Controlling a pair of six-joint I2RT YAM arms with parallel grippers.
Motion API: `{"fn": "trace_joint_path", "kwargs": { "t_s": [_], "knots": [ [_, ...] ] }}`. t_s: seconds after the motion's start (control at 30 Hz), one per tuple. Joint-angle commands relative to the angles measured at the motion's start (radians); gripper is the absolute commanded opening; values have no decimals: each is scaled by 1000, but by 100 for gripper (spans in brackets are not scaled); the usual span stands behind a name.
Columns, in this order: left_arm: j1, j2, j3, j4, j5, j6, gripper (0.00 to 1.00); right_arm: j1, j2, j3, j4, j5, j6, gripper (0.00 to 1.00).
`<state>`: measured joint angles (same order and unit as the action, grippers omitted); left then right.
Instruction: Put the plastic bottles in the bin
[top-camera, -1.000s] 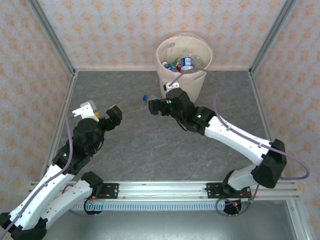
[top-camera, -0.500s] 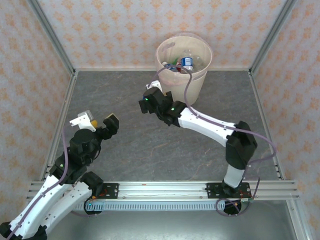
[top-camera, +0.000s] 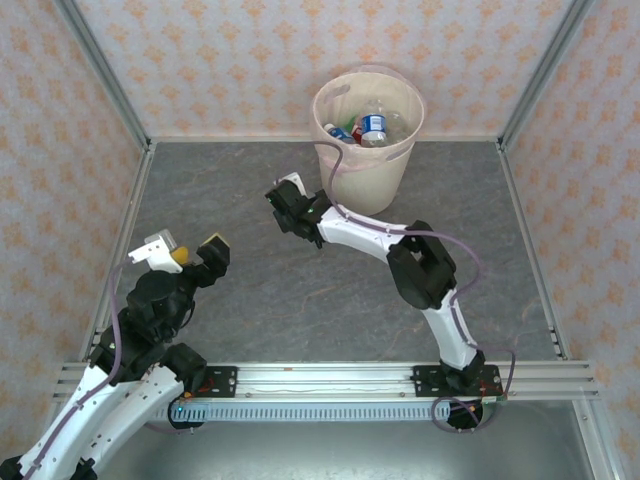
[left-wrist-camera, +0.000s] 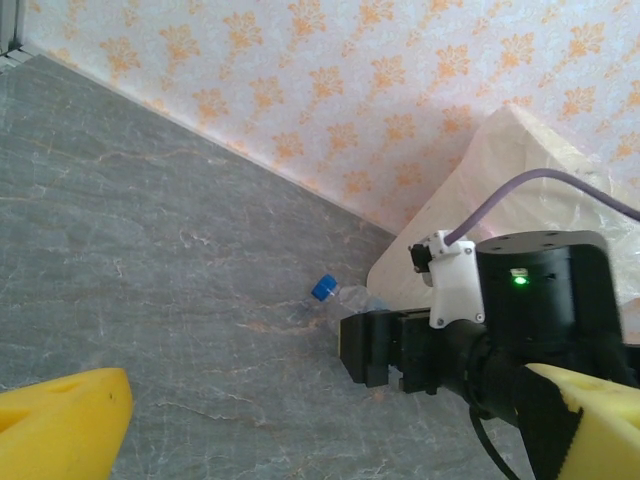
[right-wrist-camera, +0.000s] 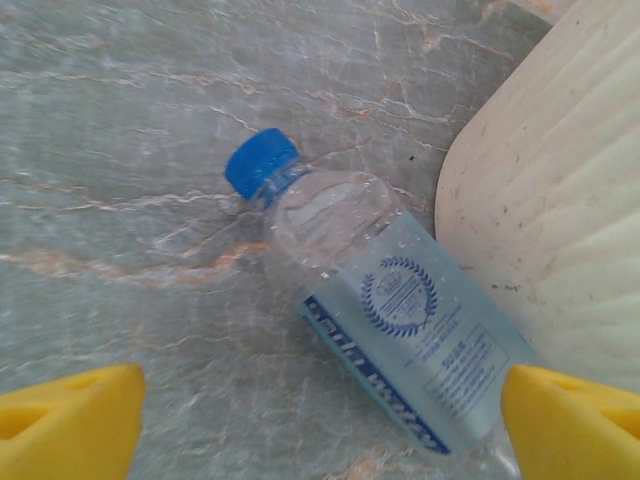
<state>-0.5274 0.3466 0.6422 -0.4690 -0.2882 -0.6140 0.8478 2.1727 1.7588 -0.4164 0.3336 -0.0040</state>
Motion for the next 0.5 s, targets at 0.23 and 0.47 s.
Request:
{"fn": "trace_joint_path", "kwargs": {
  "t_s": [0.23,0.47],
  "knots": [
    [10,18,-25,5,29,-8,99,-56,91,74,-45,9,-44,92],
    [9,47,-21,4,29,-6,99,-64,122,51,-36,3,-50,91]
  ]
}}
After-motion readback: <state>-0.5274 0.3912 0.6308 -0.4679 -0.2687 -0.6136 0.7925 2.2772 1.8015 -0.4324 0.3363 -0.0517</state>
